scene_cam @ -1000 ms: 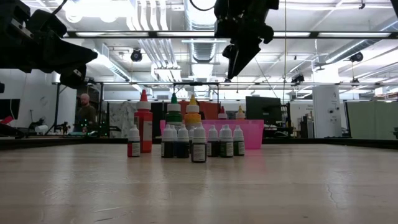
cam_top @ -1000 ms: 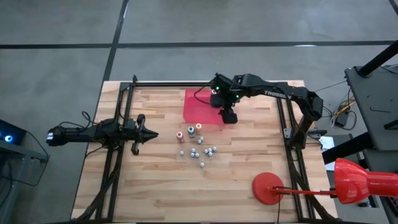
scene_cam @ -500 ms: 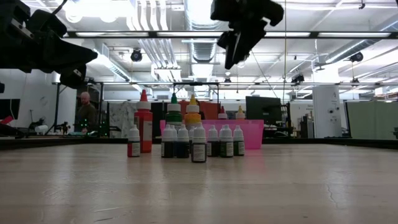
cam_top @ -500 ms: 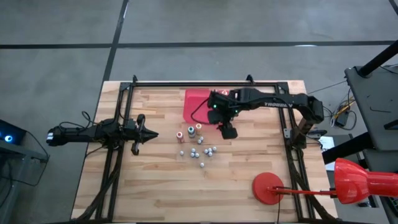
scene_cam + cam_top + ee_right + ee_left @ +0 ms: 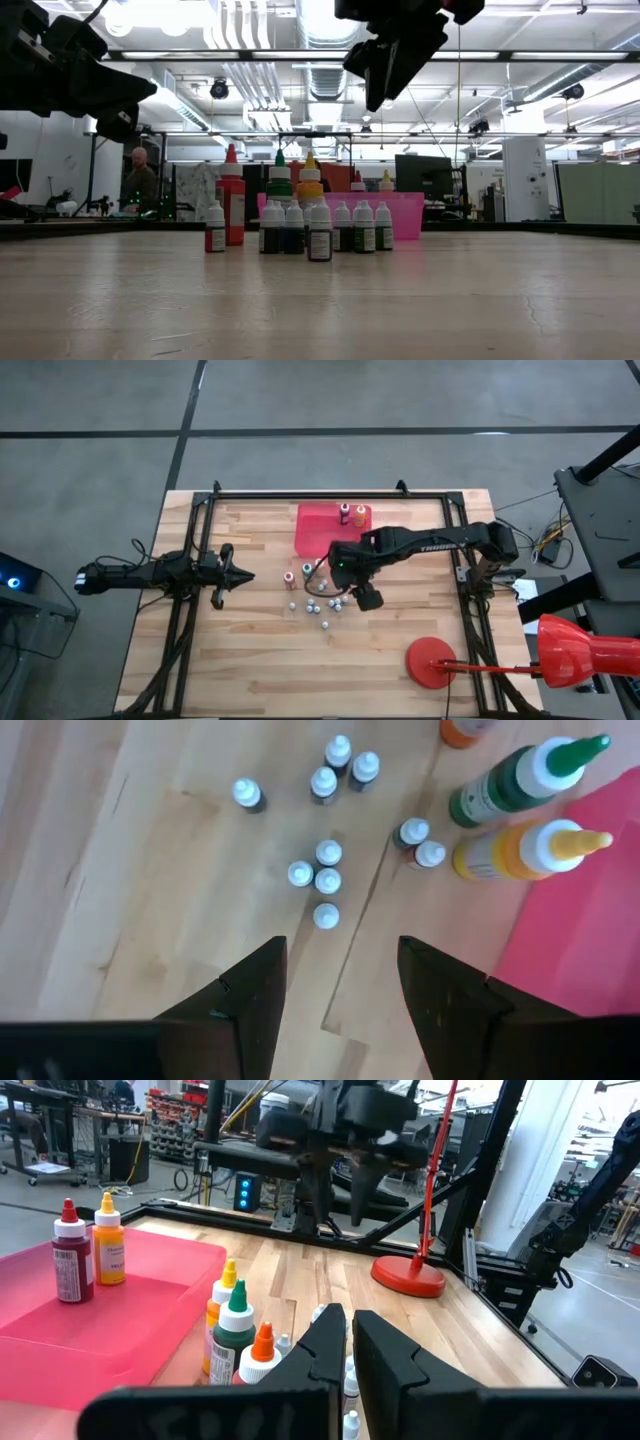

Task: Pick & Place food coloring
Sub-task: Put the small green food coloring bottle into the pink bin

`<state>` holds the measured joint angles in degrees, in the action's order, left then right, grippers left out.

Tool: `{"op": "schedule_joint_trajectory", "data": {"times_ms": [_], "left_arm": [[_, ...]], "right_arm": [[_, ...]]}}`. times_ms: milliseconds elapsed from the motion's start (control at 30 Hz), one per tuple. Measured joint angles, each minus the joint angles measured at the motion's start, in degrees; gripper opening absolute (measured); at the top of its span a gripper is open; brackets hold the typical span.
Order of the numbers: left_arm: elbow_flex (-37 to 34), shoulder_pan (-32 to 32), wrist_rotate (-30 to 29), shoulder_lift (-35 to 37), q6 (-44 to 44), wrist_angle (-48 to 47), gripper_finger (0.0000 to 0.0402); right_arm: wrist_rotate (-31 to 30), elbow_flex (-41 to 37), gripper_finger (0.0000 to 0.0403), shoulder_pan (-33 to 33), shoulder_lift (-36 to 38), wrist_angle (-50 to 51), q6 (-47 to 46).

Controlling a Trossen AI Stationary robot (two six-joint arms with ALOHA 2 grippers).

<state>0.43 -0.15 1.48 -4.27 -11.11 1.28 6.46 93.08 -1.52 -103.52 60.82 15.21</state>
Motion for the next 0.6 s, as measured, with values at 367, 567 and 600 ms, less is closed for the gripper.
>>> {"op": "schedule_joint_trajectory", "data": {"times_ms": [367, 567, 600], "left_arm": [[-0.01, -0.02, -0.02, -0.01, 0.00, 0.00, 0.0000], [0.00, 0.01, -0.02, 0.00, -0.02, 0.02, 0.0000], [0.00, -0.02, -0.02, 0.00, 0.00, 0.02, 0.0000]], "right_arm": [[-0.15, -0.26, 0.0176, 0.01, -4.17, -0.11, -1.28], [-0.15, -0.63, 0.0171, 0.00, -6.30, -0.10, -1.36], [-0.15, -0.66, 0.0171, 0.00, -6.67, -0.12, -1.36]]}}
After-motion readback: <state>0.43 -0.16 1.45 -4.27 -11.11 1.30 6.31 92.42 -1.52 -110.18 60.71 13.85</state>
